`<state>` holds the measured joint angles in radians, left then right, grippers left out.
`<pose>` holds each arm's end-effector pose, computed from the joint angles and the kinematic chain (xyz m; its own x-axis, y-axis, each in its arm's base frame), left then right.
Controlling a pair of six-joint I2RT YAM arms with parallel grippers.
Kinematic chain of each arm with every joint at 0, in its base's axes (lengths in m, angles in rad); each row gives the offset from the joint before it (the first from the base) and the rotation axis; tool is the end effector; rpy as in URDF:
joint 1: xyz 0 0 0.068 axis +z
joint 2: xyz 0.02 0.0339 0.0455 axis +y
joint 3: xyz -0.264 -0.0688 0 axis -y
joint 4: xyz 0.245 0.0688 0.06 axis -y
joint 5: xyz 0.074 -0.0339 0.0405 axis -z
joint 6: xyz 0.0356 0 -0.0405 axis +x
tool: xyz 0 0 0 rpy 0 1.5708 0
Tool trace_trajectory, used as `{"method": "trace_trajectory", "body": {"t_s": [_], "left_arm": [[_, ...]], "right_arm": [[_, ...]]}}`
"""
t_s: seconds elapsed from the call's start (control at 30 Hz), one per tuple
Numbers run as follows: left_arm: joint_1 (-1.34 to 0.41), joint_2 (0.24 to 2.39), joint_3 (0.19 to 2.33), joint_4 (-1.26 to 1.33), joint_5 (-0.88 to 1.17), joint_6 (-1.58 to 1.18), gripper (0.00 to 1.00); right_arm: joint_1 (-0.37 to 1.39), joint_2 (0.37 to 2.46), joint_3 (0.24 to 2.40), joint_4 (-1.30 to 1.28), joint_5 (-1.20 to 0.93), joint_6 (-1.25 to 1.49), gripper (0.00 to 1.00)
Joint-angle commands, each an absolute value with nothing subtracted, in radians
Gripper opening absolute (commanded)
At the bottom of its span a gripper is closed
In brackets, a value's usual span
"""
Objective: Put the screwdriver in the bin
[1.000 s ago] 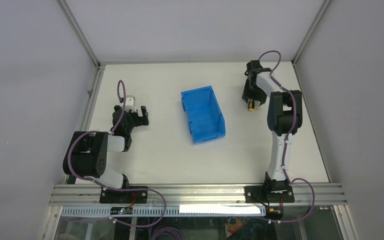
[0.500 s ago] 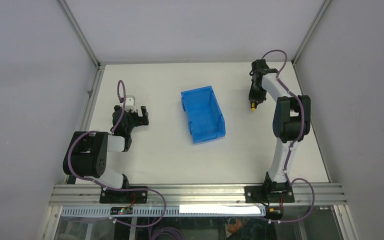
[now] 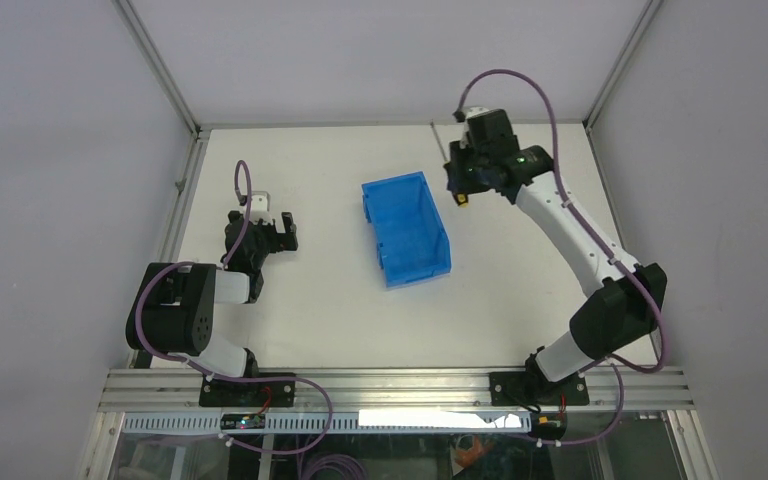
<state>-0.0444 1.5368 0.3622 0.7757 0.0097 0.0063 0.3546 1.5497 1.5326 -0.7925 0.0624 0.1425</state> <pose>0.2616 -0.0120 0.1319 -0.3877 0.0235 -0.9215 0.0558 0.9984 0.0020 0.3158 0.1146 0.3539 -0.7156 -0.1138 -0.6892 -0.2067 0.9770 0.0533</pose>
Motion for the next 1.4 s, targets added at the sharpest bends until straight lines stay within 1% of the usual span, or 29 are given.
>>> {"method": "trace_trajectory", "body": {"t_s": [0.0, 0.17, 0.33, 0.6, 0.8, 1.03, 1.17, 1.23, 1.3, 1.37], "left_arm": [[-0.042, 1.506, 0.383, 0.801, 0.029, -0.011, 0.99], [-0.042, 1.506, 0.383, 0.801, 0.028, -0.012, 0.99], [-0.042, 1.506, 0.383, 0.801, 0.029, -0.011, 0.99], [-0.042, 1.506, 0.383, 0.801, 0.028, -0.011, 0.99], [-0.041, 1.506, 0.383, 0.802, 0.028, -0.011, 0.99], [-0.042, 1.506, 0.383, 0.802, 0.028, -0.011, 0.99], [-0.042, 1.507, 0.383, 0.802, 0.028, -0.011, 0.99], [-0.041, 1.506, 0.383, 0.801, 0.028, -0.011, 0.99], [-0.042, 1.507, 0.383, 0.802, 0.028, -0.011, 0.99], [-0.042, 1.506, 0.383, 0.801, 0.028, -0.011, 0.99]], "right_arm": [[0.527, 1.493, 1.520, -0.773, 0.025, 0.058, 0.00], [0.639, 1.486, 1.445, -0.741, 0.029, 0.042, 0.00], [0.696, 1.502, 1.355, -0.676, 0.013, 0.021, 0.00], [0.734, 1.585, 1.306, -0.624, 0.059, 0.058, 0.00], [0.749, 1.663, 1.315, -0.619, 0.157, 0.112, 0.00], [0.759, 1.736, 1.290, -0.578, 0.171, 0.135, 0.01], [0.761, 1.781, 1.293, -0.565, 0.189, 0.162, 0.08], [0.763, 1.797, 1.297, -0.565, 0.195, 0.171, 0.13], [0.768, 1.807, 1.300, -0.566, 0.204, 0.176, 0.22], [0.770, 1.808, 1.304, -0.568, 0.218, 0.183, 0.36]]}}
